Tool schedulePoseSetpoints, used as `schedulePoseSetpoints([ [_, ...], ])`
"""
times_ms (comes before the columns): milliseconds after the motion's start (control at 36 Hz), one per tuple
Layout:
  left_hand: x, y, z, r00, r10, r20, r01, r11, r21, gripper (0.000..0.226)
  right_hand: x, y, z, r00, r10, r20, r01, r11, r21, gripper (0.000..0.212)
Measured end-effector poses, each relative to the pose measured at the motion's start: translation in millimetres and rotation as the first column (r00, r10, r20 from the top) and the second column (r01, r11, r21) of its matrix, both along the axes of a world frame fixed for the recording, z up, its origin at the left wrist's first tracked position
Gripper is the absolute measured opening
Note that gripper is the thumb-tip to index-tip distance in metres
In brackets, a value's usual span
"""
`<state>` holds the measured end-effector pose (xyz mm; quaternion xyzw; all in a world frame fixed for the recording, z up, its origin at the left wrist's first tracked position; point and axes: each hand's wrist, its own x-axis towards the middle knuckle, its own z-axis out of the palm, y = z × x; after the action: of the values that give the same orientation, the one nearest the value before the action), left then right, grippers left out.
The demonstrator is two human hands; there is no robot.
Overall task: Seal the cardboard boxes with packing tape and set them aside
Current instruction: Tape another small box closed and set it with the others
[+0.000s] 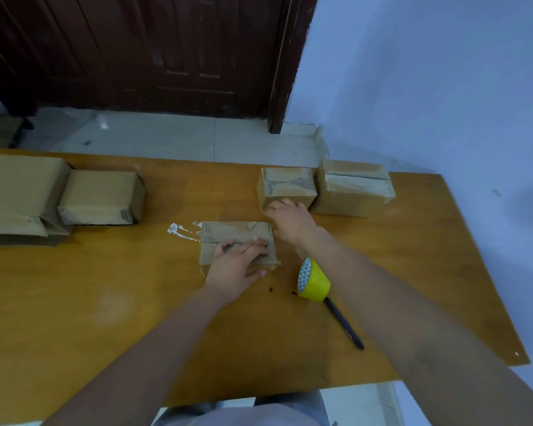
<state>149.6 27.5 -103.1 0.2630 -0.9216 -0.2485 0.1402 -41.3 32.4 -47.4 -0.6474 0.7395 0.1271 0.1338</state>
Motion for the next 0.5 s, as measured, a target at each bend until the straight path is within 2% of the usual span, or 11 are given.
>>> schedulePoseSetpoints([
  [83,-1,-1,6,1.000,-0.008,0.030,0.008,1.000,0.022,0.040,-2,-11,7,0.989,0.110,-0.096,-0.107,0.993,0.041,0.019],
  [139,-2,-1,13,0.995,-0.014,0.097,0.011,0.999,0.039,0.041,-1,-14,11,0.993,0.091,-0.072,-0.086,0.994,0.064,0.013],
  [250,-2,-3,17,0.987,-0.032,0.159,0.021,0.998,0.066,0.045,2,-11,5,0.983,-0.157,0.099,0.145,0.982,0.120,0.015],
  [333,0,-1,18,0.985,-0.037,0.171,0.026,0.997,0.069,0.044,4,-3,3,0.899,-0.355,0.257,0.316,0.931,0.181,0.027],
  [389,-1,1,20,0.984,-0.029,0.177,0.018,0.998,0.061,0.043,10,5,6,0.824,-0.442,0.353,0.382,0.895,0.230,0.030],
  [444,-3,1,22,0.983,-0.016,0.182,0.004,0.998,0.065,0.042,17,17,5,0.750,-0.505,0.428,0.413,0.862,0.295,0.021],
  [500,-4,1,21,0.985,-0.002,0.173,-0.009,0.998,0.064,0.040,24,28,1,0.731,-0.526,0.434,0.418,0.849,0.324,0.022],
])
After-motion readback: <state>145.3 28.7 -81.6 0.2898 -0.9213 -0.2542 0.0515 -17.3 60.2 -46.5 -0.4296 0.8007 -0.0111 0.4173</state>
